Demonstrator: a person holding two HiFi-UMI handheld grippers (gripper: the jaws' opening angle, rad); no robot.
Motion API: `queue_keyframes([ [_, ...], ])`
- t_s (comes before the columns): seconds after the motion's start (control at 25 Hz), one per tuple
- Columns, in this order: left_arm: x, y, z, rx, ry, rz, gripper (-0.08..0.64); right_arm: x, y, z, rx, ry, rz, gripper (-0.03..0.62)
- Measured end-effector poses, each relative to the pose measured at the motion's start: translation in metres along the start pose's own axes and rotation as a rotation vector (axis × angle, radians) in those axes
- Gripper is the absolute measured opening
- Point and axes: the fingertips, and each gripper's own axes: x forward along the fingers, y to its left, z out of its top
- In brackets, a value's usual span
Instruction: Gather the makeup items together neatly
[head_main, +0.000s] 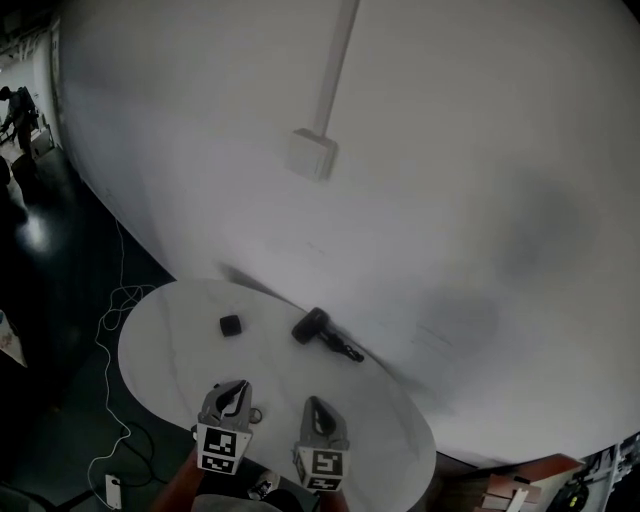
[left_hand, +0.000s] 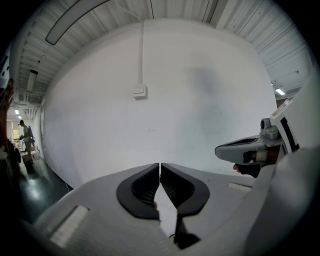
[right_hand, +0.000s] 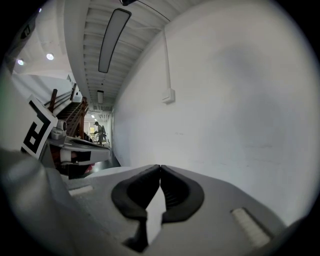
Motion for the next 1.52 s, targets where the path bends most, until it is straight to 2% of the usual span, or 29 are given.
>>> queue_keyframes([
  [0.28, -0.003, 0.028, -0.009, -0.013, 0.012, 0.061, 0.02, 0.018, 0.016, -0.011, 0.001, 0.023, 0.048, 0.005],
  [0.48, 0.011, 0.058, -0.016, -0.015, 0.029, 0.06, 0.02, 0.044, 0.032, -0.007, 0.004, 0.028, 0.049, 0.005],
  [0.76, 0.048, 0.098, -0.028, -0.01, 0.067, -0.023, 0.02, 0.088, 0.046, -0.009, 0.029, 0.068, -0.021, 0.005],
  [1.0, 0.085, 0.13, -0.048, -0.003, 0.124, -0.11, 0.02, 0.129, 0.056, -0.028, 0.082, 0.129, -0.1, 0.005],
  [1.52, 0.166, 0.16, -0.105, 0.026, 0.245, -0.267, 0.021, 0.189, 0.055, -0.065, 0.157, 0.199, -0.23, 0.005],
])
